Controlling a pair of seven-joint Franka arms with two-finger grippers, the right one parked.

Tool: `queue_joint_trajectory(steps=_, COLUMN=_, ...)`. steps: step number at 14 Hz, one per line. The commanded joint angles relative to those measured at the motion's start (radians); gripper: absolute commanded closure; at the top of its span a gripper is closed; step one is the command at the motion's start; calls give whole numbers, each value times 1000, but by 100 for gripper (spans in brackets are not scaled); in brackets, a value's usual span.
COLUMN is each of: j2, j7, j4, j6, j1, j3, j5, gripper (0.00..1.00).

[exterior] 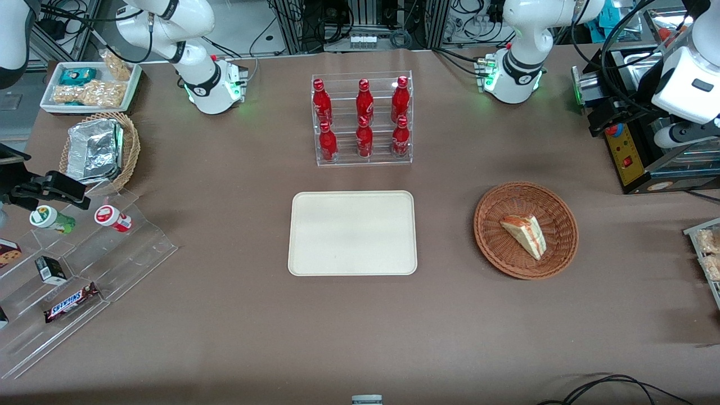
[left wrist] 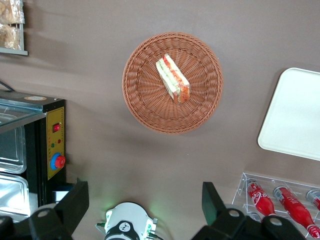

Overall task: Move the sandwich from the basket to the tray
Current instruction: 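Move the left gripper over the sandwich in the wicker basket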

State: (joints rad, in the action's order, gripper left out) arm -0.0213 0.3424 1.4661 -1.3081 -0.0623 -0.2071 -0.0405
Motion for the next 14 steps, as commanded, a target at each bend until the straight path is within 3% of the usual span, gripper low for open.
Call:
queue_joint_trajectory(steps=1, j2=29, j7=32, j4=8, j6=-10, j1=2, j3=6, j5=7, gripper=0)
queue_joint_trajectory(steps=4, j2=121, j7=30, j4=13, j6=7, j1=-57, j3=9, j5=77, gripper=0)
queue_joint_trajectory(steps=7, j2=176, j7=36, j4=75, j6=-41, j1=-63, j3=11, j5=76, gripper=0)
queue_joint_trajectory(steps=14, j2=147, j7=240, j4=552, j6=-711, j1=-60, j3=12, j5=79, gripper=0)
